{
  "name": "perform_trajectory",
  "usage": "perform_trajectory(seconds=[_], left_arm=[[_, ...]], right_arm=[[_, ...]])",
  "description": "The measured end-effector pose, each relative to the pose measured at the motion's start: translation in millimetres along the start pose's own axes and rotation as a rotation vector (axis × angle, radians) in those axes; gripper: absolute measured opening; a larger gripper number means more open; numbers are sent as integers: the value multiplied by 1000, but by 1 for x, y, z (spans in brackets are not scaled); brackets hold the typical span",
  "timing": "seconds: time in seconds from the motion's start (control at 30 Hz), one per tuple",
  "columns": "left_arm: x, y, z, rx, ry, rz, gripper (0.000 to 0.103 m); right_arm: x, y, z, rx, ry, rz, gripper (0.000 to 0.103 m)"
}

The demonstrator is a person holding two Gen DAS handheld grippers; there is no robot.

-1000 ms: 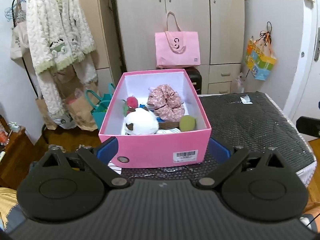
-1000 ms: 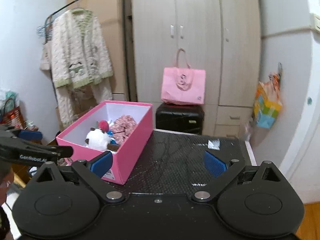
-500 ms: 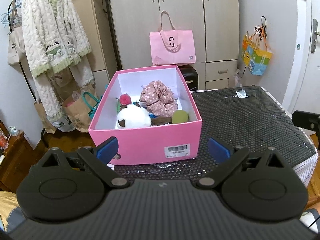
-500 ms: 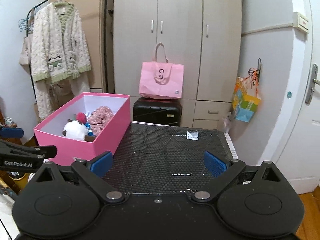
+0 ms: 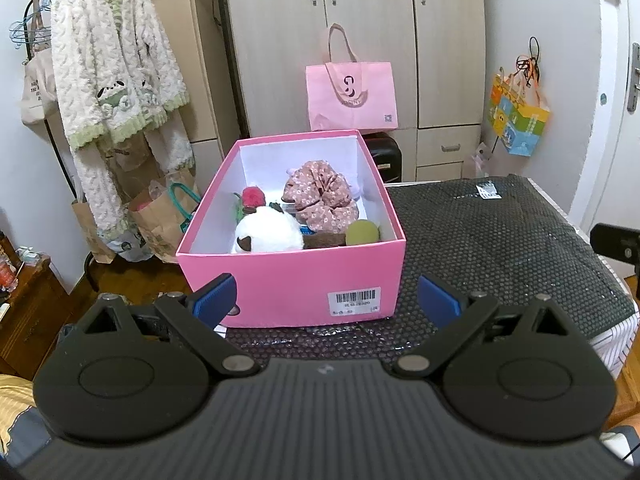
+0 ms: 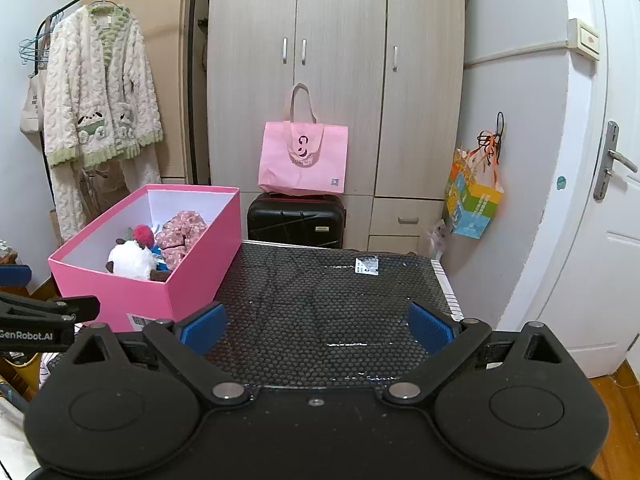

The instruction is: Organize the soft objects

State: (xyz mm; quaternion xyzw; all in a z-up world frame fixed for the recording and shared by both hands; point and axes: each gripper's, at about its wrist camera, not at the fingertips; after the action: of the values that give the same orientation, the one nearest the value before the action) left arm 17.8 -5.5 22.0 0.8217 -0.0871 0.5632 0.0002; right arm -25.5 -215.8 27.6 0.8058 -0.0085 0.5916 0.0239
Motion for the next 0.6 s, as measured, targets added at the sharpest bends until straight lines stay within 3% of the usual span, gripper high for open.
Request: perform_trajectory(seconds=[0.6], left_arm=[[-9,3,-11,28,108,5,98]], right_arm=[[-7,-8,-17,-30,101,-42,100]])
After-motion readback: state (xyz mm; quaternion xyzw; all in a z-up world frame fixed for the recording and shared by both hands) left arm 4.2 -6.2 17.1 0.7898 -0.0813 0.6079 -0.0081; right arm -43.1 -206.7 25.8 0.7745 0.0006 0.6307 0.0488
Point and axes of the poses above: each gripper's, at about its wrist camera, not at the fingertips, and z roughly the way its jaws point, y to its right, x to its top, and after that the axes turned 11 degrees about y, right-handed
